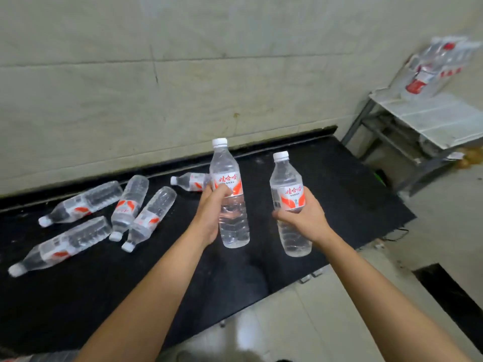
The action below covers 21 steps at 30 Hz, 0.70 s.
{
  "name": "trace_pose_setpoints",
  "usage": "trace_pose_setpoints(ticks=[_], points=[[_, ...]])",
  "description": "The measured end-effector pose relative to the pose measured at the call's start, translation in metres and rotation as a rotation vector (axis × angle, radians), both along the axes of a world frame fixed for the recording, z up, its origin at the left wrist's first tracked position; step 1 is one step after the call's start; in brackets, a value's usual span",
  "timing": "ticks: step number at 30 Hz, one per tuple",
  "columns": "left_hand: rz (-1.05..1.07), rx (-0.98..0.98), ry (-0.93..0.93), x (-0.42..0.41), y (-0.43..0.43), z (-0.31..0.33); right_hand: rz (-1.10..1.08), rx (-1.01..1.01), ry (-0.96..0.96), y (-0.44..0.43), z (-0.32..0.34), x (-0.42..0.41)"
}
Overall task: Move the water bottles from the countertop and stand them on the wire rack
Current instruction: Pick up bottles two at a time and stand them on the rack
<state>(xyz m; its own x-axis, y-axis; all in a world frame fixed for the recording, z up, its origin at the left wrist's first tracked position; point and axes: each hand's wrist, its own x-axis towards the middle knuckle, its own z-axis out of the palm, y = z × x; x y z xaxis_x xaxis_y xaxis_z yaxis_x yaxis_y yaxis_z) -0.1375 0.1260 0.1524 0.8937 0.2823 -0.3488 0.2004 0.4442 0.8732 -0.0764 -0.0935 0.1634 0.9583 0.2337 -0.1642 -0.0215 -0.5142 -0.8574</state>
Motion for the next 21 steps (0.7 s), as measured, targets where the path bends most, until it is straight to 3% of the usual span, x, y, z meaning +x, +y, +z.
trace_pose_setpoints(ticks=[7, 12, 21], points=[[0.023, 0.045, -0.206, 0.052, -0.146, 0.091, -0.286, 0.345, -0.157, -0.125, 0.081, 0.027], [-0.028, 0.198, -0.331, 0.086, -0.293, 0.122, -0.358, 0.373, -0.307, -0.268, 0.107, 0.050], [-0.185, 0.197, -0.446, 0.145, -0.505, 0.156, -0.492, 0.541, -0.383, -0.472, 0.130, 0.094]])
